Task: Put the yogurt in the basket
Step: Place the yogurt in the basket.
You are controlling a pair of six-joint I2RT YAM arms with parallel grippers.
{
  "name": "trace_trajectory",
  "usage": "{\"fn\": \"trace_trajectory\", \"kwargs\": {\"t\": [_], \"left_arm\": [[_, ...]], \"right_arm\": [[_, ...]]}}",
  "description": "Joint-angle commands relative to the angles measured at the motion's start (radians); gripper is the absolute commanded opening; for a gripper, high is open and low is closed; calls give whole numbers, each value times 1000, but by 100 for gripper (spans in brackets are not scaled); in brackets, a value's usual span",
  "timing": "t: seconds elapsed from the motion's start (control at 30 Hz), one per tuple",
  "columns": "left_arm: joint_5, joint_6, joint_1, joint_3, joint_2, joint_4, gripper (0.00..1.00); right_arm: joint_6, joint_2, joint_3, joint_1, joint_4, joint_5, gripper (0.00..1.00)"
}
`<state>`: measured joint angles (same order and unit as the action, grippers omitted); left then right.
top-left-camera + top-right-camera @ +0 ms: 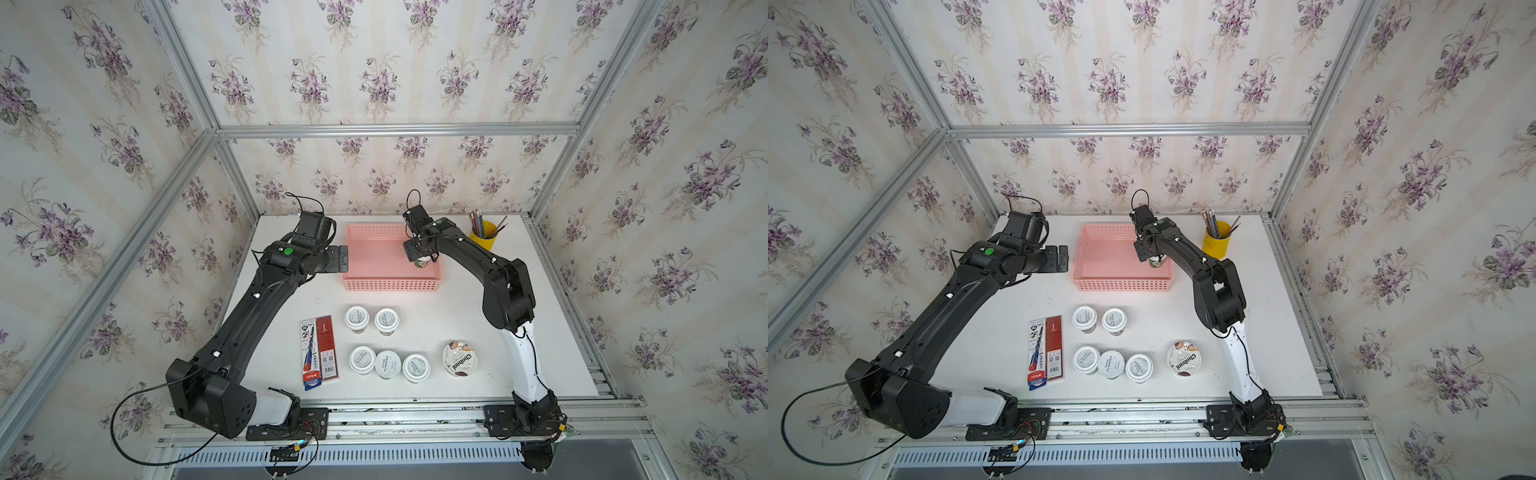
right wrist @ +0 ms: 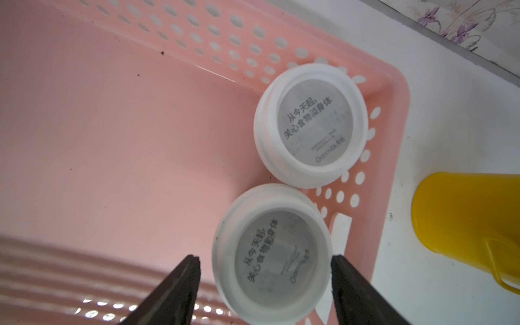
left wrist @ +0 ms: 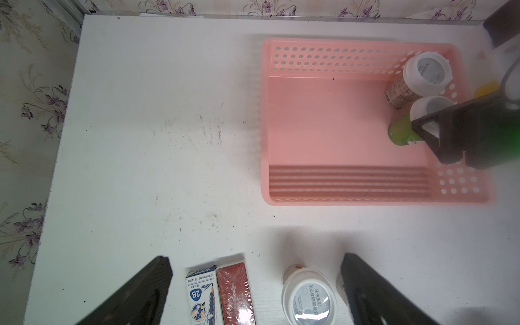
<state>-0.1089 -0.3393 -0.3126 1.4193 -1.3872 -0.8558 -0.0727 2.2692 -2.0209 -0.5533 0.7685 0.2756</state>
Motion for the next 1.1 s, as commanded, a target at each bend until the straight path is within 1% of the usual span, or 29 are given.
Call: {"fn": "trace_trajectory", "kwargs": {"t": [0.0, 0.2, 0.23, 0.53, 0.77, 0.93, 1.0, 1.07], "left_arm": [[-8, 10, 2, 3, 4, 10, 99], [-8, 9, 1, 1, 11, 10, 99], [-9, 9, 1, -1, 12, 9, 99], [-6, 7, 2, -6, 16, 10, 99], [-14, 9, 1, -8, 19, 10, 99], [-7, 11, 1, -10, 16, 15, 99], [4, 10, 1, -8, 11, 16, 99], [9, 8, 1, -5, 2, 13, 99]], "right_arm": [[11, -11, -2, 0, 15, 22, 76], [12, -14, 11, 1, 17, 38, 76], [12, -16, 16, 39, 15, 41, 76], [7, -32, 54, 43, -1, 50, 76], [2, -52, 48, 43, -15, -19, 76], [-7, -89, 48, 43, -19, -93, 76], [-19, -113, 63, 45, -24, -124, 77], [-38, -154, 111, 53, -51, -148, 77]]}}
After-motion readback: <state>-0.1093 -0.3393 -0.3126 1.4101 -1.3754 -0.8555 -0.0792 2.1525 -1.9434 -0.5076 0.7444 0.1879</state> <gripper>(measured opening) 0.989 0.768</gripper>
